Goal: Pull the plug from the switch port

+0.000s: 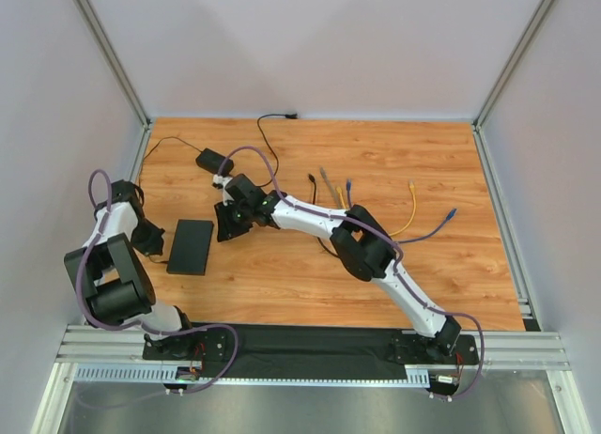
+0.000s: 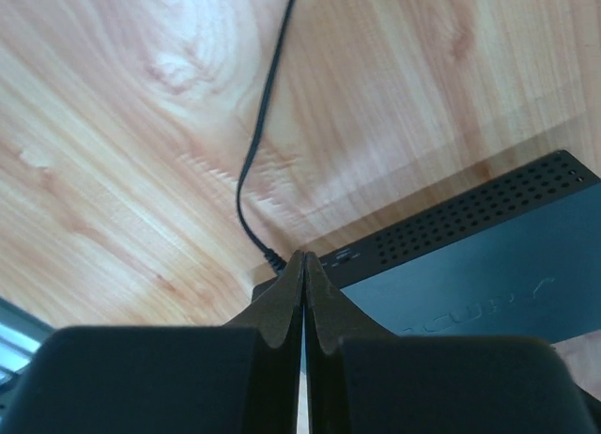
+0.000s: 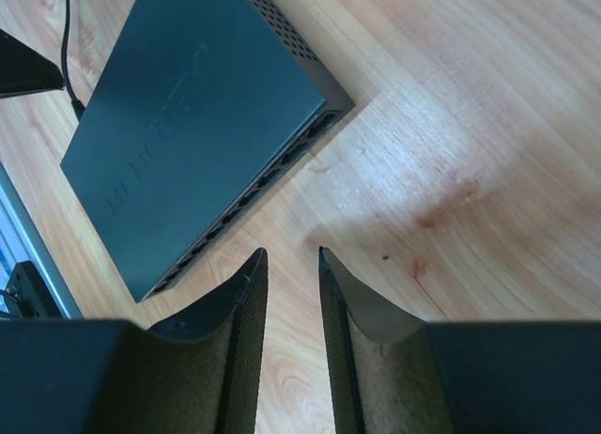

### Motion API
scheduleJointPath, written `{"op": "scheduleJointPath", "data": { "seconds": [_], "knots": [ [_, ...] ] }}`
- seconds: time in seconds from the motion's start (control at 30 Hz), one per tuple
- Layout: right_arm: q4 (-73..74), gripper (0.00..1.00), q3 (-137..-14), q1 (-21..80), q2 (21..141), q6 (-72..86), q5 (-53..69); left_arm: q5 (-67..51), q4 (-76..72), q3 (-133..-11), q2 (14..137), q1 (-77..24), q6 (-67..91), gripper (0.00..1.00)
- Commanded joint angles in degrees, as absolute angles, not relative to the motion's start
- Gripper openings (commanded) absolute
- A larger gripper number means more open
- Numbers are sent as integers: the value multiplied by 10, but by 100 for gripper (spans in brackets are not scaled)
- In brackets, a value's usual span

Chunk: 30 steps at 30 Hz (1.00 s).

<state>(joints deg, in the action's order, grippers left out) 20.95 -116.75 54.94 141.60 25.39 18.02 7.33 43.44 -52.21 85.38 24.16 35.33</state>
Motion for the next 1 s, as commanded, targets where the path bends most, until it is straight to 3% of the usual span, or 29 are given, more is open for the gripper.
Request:
{"op": "scheduleJointPath", "data": {
  "seconds": [0.0,0.37,0.73,0.97],
  "knots": [
    [212,30,-1196,552,1433,286,202,29,404,-519,864,246,329,0],
    [200,30,-1245,556,1490,323,241,-32,382,-462,859,233,357,0],
    [200,32,-1298,539,1514,317,275,-67,388,-483,862,132,388,0],
    [236,34,-1274,510,1492,280,250,19,445,-525,821,129,386,0]
  ]
}}
